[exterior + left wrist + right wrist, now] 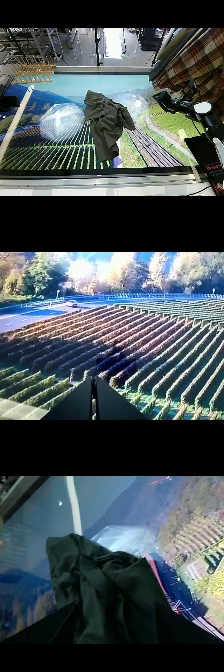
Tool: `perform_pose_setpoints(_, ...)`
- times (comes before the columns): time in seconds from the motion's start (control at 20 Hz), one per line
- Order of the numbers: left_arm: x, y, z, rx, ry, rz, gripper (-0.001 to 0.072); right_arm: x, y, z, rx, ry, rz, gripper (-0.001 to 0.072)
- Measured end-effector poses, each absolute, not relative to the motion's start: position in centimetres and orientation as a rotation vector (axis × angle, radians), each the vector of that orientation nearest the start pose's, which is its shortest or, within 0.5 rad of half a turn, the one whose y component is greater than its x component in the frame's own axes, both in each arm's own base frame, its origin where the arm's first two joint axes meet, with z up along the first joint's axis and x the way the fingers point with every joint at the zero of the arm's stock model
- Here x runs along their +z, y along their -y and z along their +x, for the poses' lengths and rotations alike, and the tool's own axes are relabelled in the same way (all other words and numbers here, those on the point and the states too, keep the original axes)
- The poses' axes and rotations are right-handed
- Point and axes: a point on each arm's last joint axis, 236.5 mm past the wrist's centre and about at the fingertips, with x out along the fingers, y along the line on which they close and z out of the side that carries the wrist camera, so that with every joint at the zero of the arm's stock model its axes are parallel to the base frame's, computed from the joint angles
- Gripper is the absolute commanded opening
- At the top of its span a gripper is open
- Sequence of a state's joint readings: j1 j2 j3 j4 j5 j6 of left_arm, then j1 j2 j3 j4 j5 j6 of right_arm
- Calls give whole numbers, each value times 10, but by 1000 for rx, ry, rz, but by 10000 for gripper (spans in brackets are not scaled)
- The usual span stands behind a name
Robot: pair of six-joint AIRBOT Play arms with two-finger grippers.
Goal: Fold the clothes and pants, and hang the long-sleeved shirts on hangers.
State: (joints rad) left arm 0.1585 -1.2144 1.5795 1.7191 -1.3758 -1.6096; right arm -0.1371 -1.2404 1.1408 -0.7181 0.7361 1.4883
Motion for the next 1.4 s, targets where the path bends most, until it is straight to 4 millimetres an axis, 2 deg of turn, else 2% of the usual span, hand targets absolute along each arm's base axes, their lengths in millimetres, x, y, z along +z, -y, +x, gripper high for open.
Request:
perform_pose_setpoints(0.05,176,-97,394,281,-1009,-16,55,120,-57,476,200,-724,774,472)
perform_pose_setpoints(0.1,176,-97,396,279,-1002,-17,397,118,-57,473,212,-740,730,471)
perform_pose_setpoints(0.15,176,-96,398,273,-995,-20,687,114,-57,468,221,-763,683,472)
perform_pose_setpoints(0.2,174,-93,402,260,-992,-29,700,108,-57,463,228,-790,644,472)
perform_pose_setpoints(0.3,164,-72,412,162,-1007,-56,670,92,-63,450,256,-867,587,473)
perform_pose_setpoints(0.35,155,-54,418,83,-1025,-75,573,81,-70,443,276,-914,574,470)
perform_pose_setpoints(0.45,131,-6,431,-118,-1077,-137,566,56,-92,430,328,-1009,574,470)
perform_pose_setpoints(0.6,87,72,455,-373,-1140,-250,579,19,-142,416,462,-1128,567,471)
perform_pose_setpoints(0.75,27,124,487,-459,-1185,-348,577,-14,-176,416,528,-1187,554,471)
perform_pose_setpoints(0.9,-30,150,511,-465,-1253,-444,576,-33,-191,427,554,-1207,549,471)
perform_pose_setpoints(1.0,-58,163,523,-471,-1300,-498,557,-40,-198,438,568,-1211,544,471)
perform_pose_setpoints(1.1,-77,171,531,-467,-1343,-550,541,-45,-208,446,586,-1215,538,471)
perform_pose_setpoints(1.25,-91,181,538,-451,-1399,-626,535,-55,-222,450,618,-1237,517,470)
perform_pose_setpoints(1.3,-93,184,539,-445,-1412,-652,491,-58,-226,451,624,-1244,511,459)
perform_pose_setpoints(1.35,-96,188,539,-440,-1428,-680,416,-61,-229,450,629,-1252,507,408)
perform_pose_setpoints(1.4,-99,191,538,-437,-1443,-698,260,-64,-232,450,633,-1258,502,280)
